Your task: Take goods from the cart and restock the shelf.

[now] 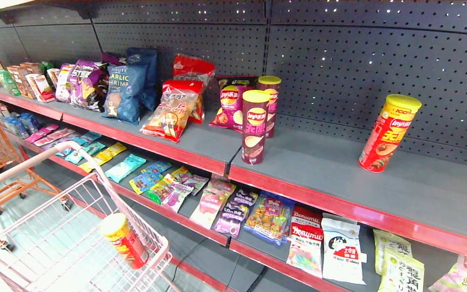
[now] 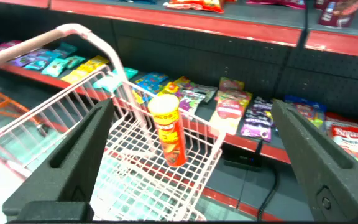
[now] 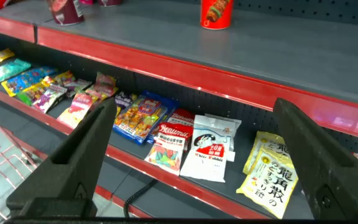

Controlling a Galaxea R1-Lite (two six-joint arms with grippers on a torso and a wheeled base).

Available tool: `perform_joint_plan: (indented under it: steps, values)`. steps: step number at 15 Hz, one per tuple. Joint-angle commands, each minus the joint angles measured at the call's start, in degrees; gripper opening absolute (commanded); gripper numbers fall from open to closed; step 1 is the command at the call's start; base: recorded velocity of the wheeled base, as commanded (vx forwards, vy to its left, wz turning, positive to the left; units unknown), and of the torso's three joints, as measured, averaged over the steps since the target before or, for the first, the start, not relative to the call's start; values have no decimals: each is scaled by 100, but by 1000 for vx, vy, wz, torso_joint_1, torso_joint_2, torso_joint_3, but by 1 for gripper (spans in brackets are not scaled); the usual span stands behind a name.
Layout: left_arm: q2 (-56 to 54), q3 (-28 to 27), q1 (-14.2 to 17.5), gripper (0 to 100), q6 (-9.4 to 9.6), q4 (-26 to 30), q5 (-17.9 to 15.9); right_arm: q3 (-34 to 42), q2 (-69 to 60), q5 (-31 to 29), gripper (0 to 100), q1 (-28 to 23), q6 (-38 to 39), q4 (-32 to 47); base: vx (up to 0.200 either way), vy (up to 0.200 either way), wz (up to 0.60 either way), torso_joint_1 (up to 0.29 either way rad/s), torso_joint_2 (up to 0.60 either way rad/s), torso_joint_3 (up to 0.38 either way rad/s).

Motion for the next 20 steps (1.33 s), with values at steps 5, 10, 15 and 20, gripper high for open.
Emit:
perform_joint_plan:
  steps: [5, 10, 15, 20]
  values:
    - [6, 1, 6, 100, -1, 7, 0, 1, 4, 10, 100, 2, 0, -1, 0, 0, 0, -89, 211, 117]
    - [6, 1, 6, 100, -1, -2, 0, 1, 4, 1, 100, 2, 9, -1, 0, 0, 0, -155, 355, 201]
    - [23, 1, 6, 100, 8, 7, 0, 1, 4, 1, 100, 2, 9, -1, 0, 0, 0, -157, 381, 222]
    - [23, 1, 6, 100, 8, 7, 0, 1, 4, 1, 100, 2, 9, -1, 0, 0, 0, -199, 515, 314]
